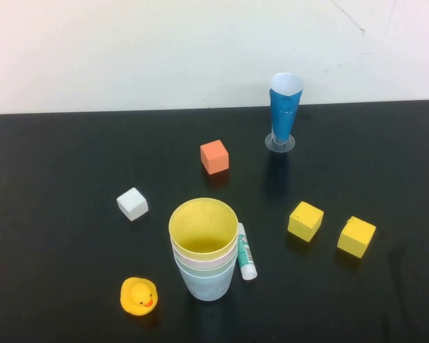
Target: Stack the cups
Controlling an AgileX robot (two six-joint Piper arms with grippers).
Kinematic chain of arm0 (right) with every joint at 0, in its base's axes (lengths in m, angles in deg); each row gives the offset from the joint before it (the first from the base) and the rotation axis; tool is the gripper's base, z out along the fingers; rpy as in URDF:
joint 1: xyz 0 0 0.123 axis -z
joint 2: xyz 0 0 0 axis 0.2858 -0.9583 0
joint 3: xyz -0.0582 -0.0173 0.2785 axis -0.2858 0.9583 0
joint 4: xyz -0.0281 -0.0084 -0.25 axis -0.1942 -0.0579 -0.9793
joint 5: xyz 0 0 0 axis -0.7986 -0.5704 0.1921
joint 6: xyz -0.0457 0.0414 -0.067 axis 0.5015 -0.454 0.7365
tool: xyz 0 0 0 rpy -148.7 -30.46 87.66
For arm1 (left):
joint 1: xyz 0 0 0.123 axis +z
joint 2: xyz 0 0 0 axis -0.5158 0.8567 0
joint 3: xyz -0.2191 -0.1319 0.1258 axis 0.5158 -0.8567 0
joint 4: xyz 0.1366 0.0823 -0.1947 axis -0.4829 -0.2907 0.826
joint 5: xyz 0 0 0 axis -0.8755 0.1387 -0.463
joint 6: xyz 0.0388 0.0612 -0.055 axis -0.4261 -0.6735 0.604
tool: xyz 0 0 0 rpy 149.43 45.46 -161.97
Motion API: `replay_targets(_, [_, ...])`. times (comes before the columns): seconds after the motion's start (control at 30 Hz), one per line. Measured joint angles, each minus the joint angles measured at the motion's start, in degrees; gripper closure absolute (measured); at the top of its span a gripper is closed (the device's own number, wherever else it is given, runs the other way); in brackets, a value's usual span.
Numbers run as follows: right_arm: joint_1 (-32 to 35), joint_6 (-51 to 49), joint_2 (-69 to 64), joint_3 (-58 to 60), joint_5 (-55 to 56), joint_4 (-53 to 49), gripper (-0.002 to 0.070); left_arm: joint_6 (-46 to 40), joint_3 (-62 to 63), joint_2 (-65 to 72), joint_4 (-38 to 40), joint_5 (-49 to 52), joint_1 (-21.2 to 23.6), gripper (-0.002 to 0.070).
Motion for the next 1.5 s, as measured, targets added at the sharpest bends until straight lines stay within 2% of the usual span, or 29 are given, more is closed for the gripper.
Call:
replay_targets(1.13, [0.3, 0.8, 0.6, 0.0, 0.0, -0.1, 0.0678, 1.4, 0.0, 0.0, -1.9, 0.0, -0.9, 0.0676])
replay_targets(1.27, [6.6, 2.0, 3.8, 1.3, 3.8, 0.0, 0.0678, 1.4, 0.0, 0.0, -1.9, 0.0, -0.9, 0.0676])
replay_targets(1.5, [25.8, 2.3, 14.4, 12.5, 16.5, 0.0, 0.0678, 1.4, 0.0, 0.0, -2.0, 0.0, -0.9, 0.0676])
